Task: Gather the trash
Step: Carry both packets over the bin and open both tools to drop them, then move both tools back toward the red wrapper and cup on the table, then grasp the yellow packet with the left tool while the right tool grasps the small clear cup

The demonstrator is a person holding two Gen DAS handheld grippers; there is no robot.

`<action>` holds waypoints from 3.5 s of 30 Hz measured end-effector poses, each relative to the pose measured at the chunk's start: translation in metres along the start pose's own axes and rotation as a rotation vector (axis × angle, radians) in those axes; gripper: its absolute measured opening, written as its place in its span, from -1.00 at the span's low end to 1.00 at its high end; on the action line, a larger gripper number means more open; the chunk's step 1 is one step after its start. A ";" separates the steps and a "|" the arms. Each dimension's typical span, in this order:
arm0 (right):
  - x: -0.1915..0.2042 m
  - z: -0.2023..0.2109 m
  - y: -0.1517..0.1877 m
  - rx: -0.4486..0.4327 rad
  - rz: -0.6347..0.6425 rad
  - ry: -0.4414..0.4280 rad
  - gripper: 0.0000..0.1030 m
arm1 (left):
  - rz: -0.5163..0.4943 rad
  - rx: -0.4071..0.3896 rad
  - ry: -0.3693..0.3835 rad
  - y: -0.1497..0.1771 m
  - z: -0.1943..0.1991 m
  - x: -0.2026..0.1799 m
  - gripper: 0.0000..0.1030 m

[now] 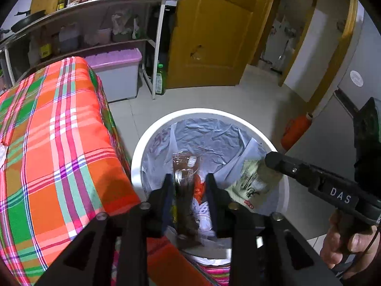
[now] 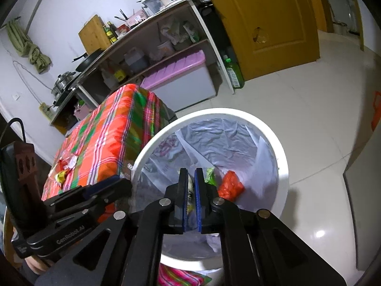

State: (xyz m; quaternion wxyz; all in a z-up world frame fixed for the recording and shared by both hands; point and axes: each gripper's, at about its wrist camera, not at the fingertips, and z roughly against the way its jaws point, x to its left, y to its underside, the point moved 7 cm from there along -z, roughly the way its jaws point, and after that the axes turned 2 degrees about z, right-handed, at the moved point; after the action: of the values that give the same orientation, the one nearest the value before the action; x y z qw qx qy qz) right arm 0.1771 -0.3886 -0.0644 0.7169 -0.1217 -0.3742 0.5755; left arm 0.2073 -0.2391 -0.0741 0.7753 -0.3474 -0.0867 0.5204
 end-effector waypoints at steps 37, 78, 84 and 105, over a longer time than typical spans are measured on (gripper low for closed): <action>0.140 0.054 0.015 -0.104 0.338 -0.007 -0.45 | 0.103 -0.211 -0.041 0.017 0.127 0.061 -0.16; 0.227 0.008 0.059 0.030 0.488 -0.137 -0.23 | 0.326 -0.259 -0.262 0.076 0.184 0.207 -0.08; 0.238 -0.003 0.057 0.040 0.500 -0.154 -0.24 | 0.336 -0.256 -0.276 0.072 0.182 0.223 0.07; 0.249 -0.058 0.040 0.090 0.501 -0.165 -0.23 | 0.370 -0.166 -0.308 0.037 0.122 0.290 0.20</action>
State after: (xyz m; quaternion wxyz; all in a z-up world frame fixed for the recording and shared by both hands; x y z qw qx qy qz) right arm 0.2013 -0.1330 -0.0301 0.5238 -0.1313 -0.3637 0.7590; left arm 0.2483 0.0751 -0.0728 0.6133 -0.3366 -0.1813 0.6912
